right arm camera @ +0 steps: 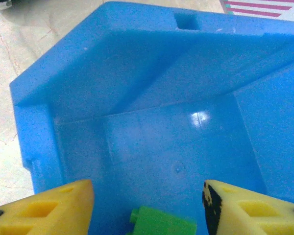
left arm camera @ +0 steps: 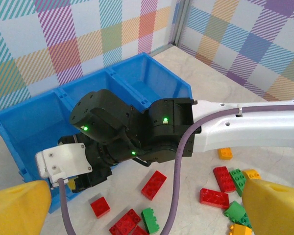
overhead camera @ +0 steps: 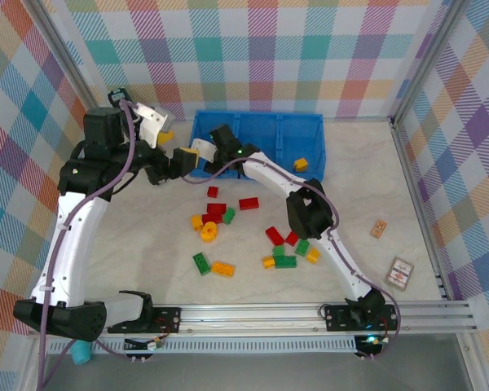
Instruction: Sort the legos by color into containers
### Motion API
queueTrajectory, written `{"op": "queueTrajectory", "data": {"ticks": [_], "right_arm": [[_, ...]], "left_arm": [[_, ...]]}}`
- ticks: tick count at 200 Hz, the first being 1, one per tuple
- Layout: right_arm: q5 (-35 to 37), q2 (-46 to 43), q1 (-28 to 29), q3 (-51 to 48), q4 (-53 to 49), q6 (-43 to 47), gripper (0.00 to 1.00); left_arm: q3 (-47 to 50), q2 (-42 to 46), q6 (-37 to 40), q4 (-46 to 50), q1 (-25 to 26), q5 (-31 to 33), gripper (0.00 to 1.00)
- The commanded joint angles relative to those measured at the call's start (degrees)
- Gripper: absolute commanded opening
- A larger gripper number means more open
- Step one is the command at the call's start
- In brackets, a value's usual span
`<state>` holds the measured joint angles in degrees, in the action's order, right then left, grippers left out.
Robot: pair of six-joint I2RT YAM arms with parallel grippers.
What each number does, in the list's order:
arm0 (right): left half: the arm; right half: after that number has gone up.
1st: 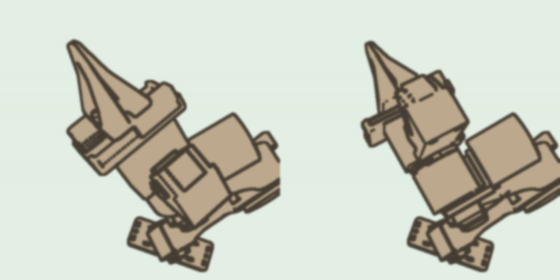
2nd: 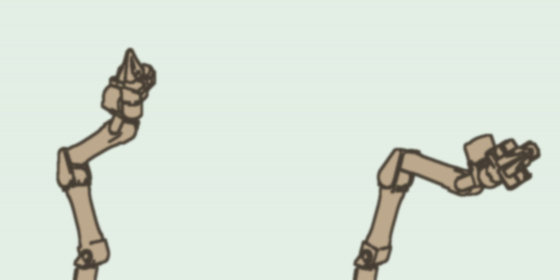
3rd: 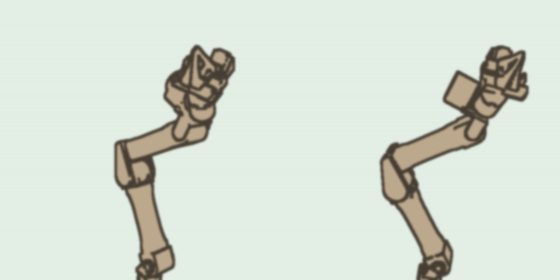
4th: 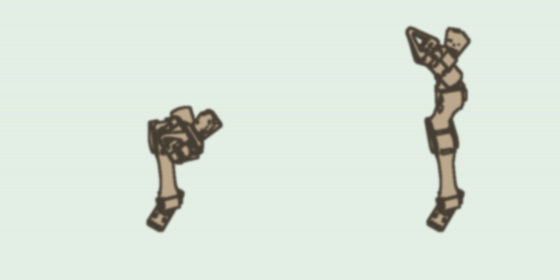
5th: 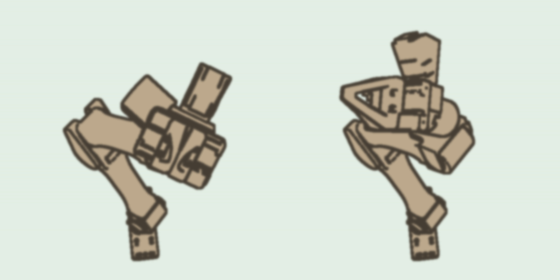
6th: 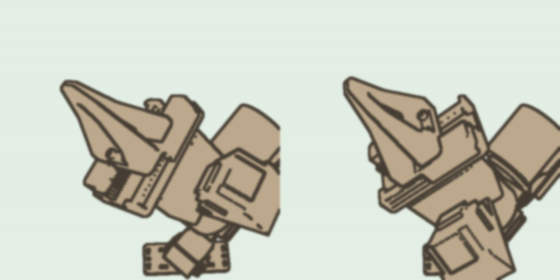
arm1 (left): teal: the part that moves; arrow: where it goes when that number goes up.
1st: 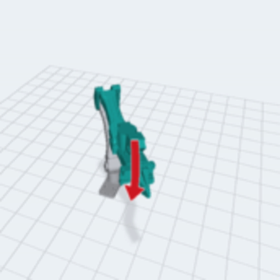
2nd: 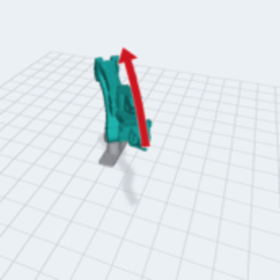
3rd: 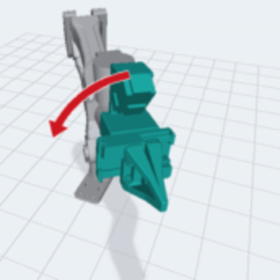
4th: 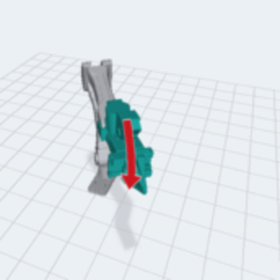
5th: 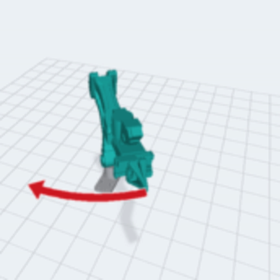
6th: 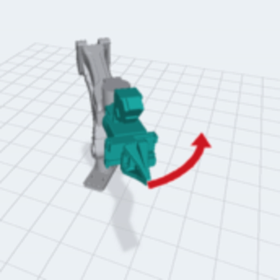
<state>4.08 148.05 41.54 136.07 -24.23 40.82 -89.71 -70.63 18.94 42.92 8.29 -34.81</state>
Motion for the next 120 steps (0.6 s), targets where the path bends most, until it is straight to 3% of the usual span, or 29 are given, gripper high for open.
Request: {"op": "queueTrajectory", "data": {"ticks": [1,62,120], "right_arm": [[0.4,-2.3,-0.1,0.8,-1.8,0.6,0.62],[0.1,-18.6,-0.1,-7.6,-5.8,-5.9,0.70],[11.7,-42.8,-0.2,-35.7,-15.6,-29.3,0.73]], "left_arm": [[-0.4,1.4,0.7,-1.1,-0.6,0.1,1.00],[-0.2,2.5,1.5,-0.7,-0.6,1.8,1.00],[0.5,1.7,1.4,-1.5,-0.6,1.1,1.00]]}}
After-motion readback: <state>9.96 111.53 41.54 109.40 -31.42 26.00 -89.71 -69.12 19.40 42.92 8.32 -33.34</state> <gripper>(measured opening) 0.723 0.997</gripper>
